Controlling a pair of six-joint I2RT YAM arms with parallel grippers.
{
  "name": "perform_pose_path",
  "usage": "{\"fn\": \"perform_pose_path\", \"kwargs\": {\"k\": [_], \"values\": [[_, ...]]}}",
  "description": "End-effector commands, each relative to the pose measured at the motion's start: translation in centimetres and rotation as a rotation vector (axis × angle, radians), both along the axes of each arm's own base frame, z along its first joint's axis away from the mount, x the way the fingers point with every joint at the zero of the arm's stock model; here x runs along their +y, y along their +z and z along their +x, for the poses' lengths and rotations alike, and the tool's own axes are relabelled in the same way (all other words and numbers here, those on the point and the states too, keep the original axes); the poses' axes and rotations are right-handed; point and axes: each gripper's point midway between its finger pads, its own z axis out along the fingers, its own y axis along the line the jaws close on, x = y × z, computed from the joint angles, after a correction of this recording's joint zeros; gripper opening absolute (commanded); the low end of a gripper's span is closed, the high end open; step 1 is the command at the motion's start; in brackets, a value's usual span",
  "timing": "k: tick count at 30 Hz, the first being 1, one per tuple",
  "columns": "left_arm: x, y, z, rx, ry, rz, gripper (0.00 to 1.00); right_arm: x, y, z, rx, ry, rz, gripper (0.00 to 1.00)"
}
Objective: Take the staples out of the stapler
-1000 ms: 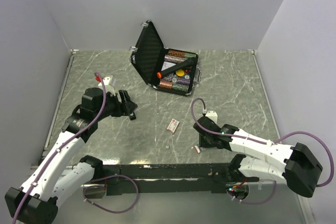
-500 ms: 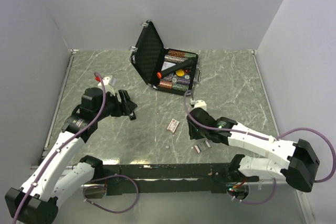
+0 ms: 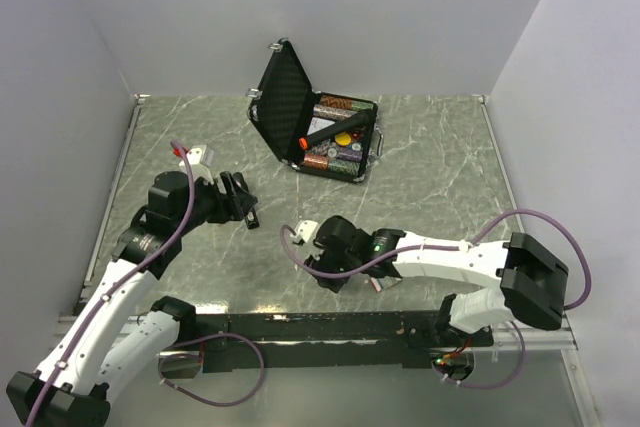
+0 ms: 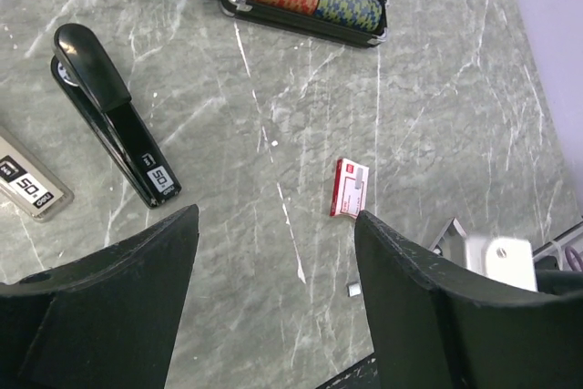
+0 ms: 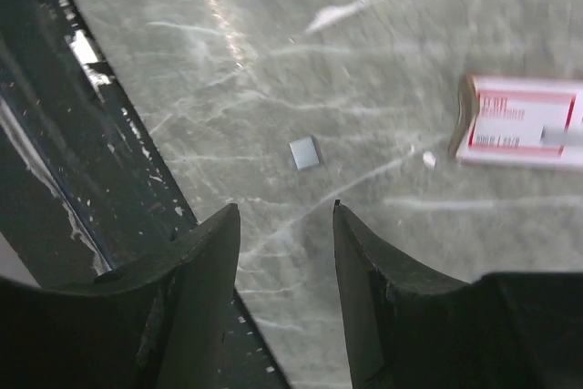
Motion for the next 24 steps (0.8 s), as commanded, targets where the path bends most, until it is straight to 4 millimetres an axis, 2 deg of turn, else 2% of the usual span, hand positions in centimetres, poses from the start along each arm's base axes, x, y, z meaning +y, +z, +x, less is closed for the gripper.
{"fn": "perform_pose_path", "kwargs": {"k": [1,5,16,24], "values": [[0.3,0.9,0.5,-0.048,0.023,-0.009,0.74,2.5,1.7,-0.2,-0.124,0.273,0.109,0.53],[0.4,1.2,0.4,-0.059,0.024,-0.015,0.74,2.7,1.3,-0.4,-0.171,0.350,0.134,0.55],[0.1,1.3,0.1,-0.060,0.004,-0.025,0.74,3.5,-1.9,1.1,-0.162,0.336,0.035,0.55],[0.0,1.2,0.2,-0.056,-0.002,-0.024,0.75,3.4,-3.1,1.2,-0.147,0.332,0.009,0.55]]}}
